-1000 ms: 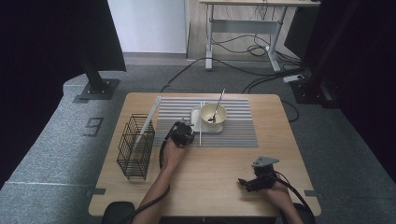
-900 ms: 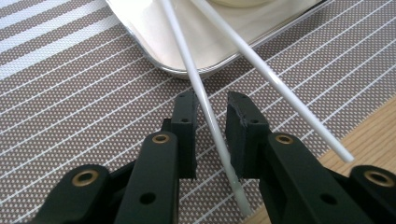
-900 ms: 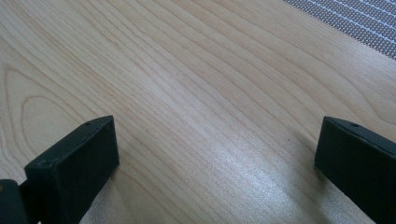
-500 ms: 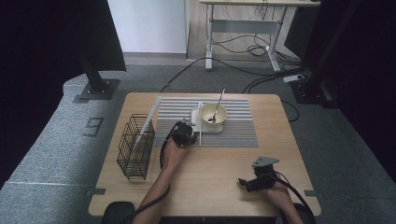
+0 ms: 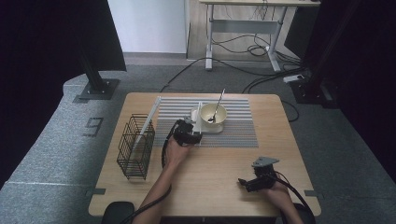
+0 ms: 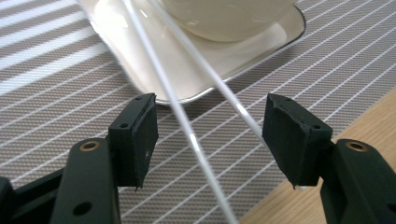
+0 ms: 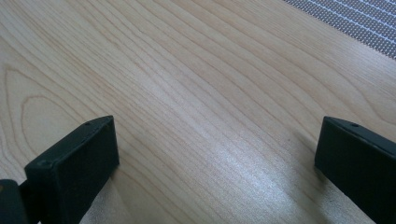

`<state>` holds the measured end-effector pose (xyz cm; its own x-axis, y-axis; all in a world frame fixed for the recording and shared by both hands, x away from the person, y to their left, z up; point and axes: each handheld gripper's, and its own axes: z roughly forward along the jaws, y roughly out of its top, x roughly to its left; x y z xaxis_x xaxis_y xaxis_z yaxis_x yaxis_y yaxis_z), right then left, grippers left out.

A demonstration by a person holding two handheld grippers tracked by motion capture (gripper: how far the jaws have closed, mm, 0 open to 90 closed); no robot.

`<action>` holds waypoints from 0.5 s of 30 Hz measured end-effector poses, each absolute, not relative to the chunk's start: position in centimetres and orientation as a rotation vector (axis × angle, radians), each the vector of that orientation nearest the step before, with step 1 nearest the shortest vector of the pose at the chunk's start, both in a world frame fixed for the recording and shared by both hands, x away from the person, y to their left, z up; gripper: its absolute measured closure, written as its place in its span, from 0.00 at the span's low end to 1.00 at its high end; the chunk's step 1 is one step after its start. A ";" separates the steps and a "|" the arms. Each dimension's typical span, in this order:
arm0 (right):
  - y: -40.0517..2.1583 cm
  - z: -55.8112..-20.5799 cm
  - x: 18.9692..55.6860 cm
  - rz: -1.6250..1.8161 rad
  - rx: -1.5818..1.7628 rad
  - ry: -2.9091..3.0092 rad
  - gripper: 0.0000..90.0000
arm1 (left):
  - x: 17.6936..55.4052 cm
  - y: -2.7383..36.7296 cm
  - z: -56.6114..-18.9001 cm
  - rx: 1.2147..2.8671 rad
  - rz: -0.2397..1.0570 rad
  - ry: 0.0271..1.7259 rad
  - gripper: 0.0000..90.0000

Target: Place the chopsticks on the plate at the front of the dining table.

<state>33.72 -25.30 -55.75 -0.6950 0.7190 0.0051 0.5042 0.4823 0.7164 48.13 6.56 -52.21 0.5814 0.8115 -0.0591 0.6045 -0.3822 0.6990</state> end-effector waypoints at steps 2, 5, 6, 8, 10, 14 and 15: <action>-25.3 -55.7 33.7 1.031 1.036 2.436 0.00 | 48.1 6.2 -52.4 2.129 0.382 1.132 0.39; -25.3 -55.7 33.7 1.031 1.036 2.436 0.00 | 48.1 6.0 -52.6 2.139 0.376 1.140 0.40; -25.3 -55.7 33.7 1.031 1.036 2.436 0.00 | 48.1 5.9 -52.7 2.141 0.377 1.142 0.41; -25.3 -55.7 33.7 1.031 1.037 2.436 0.00 | 48.1 5.8 -52.8 2.153 0.376 1.140 0.42; -25.3 -55.7 33.7 1.031 1.037 2.436 0.00 | 48.0 5.7 -52.9 2.161 0.379 1.139 0.44; -25.3 -55.7 33.7 1.031 1.037 2.436 0.00 | 47.9 5.5 -53.0 2.161 0.384 1.133 0.51; -25.3 -55.7 33.7 1.031 1.037 2.436 0.00 | 47.9 5.4 -53.0 2.158 0.388 1.130 0.53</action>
<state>33.72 -25.30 -55.74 -0.6949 0.7191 0.0052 0.5043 0.4821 0.7164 47.91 5.43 -52.99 0.5822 0.8120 -0.0409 0.6154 -0.4073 0.6748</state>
